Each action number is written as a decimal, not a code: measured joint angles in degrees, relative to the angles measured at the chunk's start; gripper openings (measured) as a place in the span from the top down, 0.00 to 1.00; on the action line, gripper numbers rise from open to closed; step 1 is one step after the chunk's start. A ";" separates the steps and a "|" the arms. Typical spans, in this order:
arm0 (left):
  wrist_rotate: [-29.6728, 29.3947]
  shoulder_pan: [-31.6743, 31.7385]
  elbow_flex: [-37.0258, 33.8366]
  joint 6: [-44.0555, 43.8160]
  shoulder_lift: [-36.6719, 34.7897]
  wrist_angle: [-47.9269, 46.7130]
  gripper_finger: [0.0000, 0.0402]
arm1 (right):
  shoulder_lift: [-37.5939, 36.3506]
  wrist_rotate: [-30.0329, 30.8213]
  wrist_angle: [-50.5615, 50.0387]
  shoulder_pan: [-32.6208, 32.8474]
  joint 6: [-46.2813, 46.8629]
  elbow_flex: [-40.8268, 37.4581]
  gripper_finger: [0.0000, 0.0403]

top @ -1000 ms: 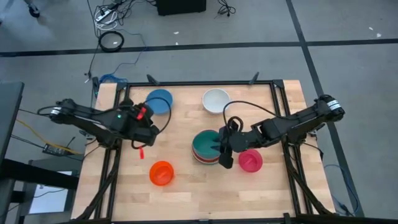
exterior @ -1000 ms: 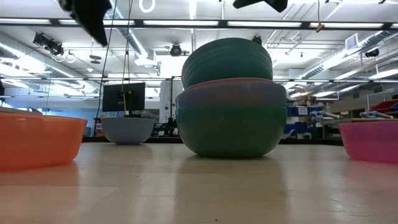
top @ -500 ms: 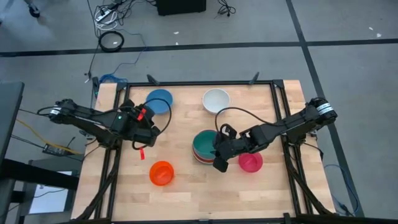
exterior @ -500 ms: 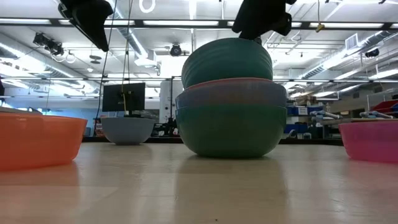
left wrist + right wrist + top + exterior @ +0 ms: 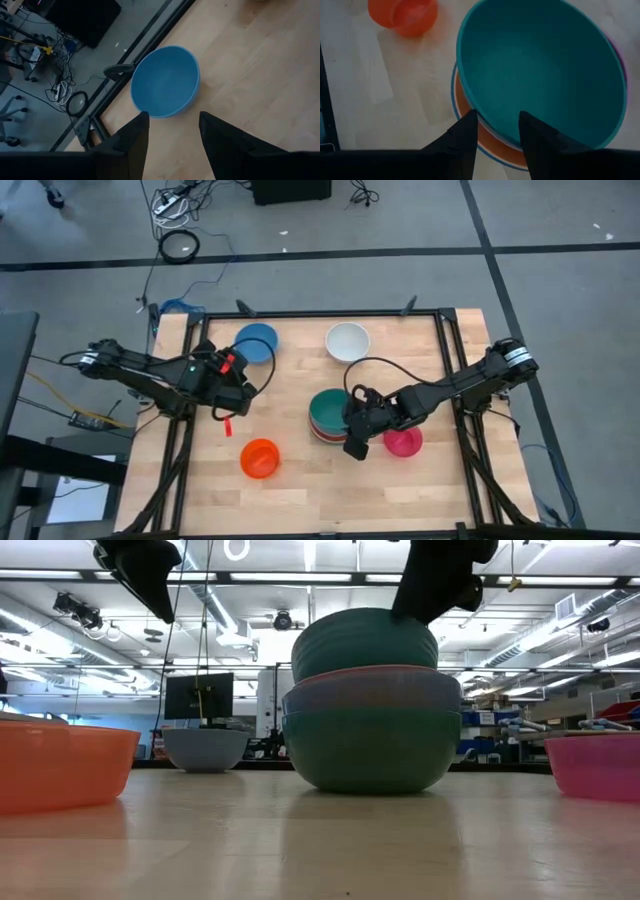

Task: Nest bowls inside each other
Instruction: Stack the dark green bowl on top of the pink bowl

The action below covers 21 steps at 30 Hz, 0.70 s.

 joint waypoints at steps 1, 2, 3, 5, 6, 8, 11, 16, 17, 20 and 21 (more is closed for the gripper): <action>-0.01 0.00 0.00 0.00 0.00 -0.04 0.55 | -0.01 0.11 0.08 0.03 -0.02 0.00 0.68; 0.01 0.00 0.00 0.00 0.00 0.07 0.55 | -0.08 0.32 0.06 0.03 -0.02 0.00 0.68; 0.01 0.00 0.00 0.00 0.00 0.08 0.55 | -0.07 0.59 -0.03 0.00 -0.03 -0.01 0.68; -0.01 0.00 0.01 0.00 0.00 0.06 0.55 | -0.07 0.68 -0.44 -0.02 -0.04 0.00 0.68; 0.01 0.00 0.01 0.00 0.01 0.08 0.55 | -0.08 0.66 -0.58 -0.10 -0.04 0.00 0.68; 0.01 0.00 0.02 0.00 0.02 0.07 0.55 | -0.04 0.66 -0.56 -0.24 0.00 -0.40 0.68; 0.03 0.00 0.02 0.00 0.02 0.09 0.55 | 0.24 0.46 -0.95 -0.45 0.38 -1.24 0.68; 0.03 0.00 0.04 0.00 0.02 0.04 0.55 | 0.85 -1.11 -0.87 -0.65 1.53 -2.71 0.68; -0.01 0.00 0.04 0.00 0.02 0.04 0.55 | 0.87 -1.10 -0.64 -0.61 1.53 -2.73 0.68; 0.03 0.00 0.04 0.00 0.02 0.05 0.55 | 0.59 -0.37 0.48 -0.18 1.58 -2.64 0.68; 0.03 0.00 0.04 0.00 0.02 0.03 0.55 | 0.46 -0.39 0.67 -0.15 1.52 -2.64 0.68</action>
